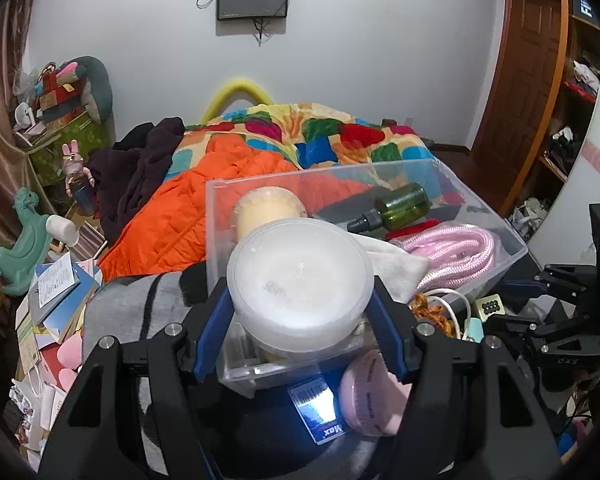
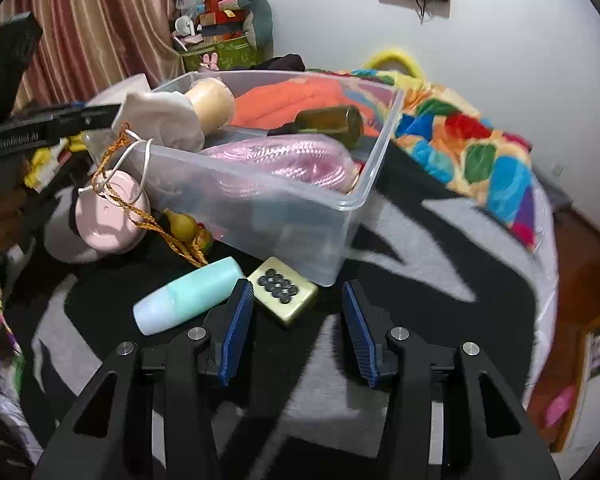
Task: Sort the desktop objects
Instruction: 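Grasp white dotted tile with right tool and drop it into clear box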
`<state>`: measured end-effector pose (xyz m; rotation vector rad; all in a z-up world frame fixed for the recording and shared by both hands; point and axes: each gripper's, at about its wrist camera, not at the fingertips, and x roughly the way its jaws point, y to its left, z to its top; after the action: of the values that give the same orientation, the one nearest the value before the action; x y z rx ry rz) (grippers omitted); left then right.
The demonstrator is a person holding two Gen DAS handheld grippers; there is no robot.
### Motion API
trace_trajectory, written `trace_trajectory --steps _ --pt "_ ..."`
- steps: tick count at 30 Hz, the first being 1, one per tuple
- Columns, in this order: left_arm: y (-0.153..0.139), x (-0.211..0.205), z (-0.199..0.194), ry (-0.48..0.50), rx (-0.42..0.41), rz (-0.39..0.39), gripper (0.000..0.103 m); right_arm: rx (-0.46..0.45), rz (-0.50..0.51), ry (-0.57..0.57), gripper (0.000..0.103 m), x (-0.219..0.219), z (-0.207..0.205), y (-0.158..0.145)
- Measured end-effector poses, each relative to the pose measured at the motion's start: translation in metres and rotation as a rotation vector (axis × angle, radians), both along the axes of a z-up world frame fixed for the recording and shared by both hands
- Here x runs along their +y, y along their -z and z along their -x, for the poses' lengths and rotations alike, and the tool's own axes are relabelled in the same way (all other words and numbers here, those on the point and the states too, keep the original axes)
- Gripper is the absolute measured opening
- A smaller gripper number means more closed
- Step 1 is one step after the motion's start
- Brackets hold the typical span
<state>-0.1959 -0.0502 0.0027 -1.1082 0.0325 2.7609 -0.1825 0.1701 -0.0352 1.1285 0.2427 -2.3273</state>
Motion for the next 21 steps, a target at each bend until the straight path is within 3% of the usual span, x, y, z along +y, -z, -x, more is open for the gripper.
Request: trace_trajectory --steps 4,6,11,16,21 --pt "0.003 0.005 0.0 0.004 -0.001 0.017 0.065 0.001 -0.009 -0.008 0.042 -0.009 -0.001 0.007" --pt "0.004 0.005 0.0 0.006 -0.005 0.021 0.065 0.025 -0.035 -0.001 0.037 -0.01 -0.003 0.009" --pt "0.002 0.002 0.0 0.001 -0.012 0.015 0.065 0.033 -0.006 -0.013 0.037 -0.006 -0.01 0.004" --pt "0.002 -0.001 -0.001 0.0 -0.021 0.0 0.065 0.054 0.064 -0.031 0.037 0.003 -0.023 -0.019" --pt "-0.003 0.0 -0.005 -0.01 -0.008 0.012 0.069 0.143 0.127 -0.038 0.037 0.007 -0.032 -0.058"
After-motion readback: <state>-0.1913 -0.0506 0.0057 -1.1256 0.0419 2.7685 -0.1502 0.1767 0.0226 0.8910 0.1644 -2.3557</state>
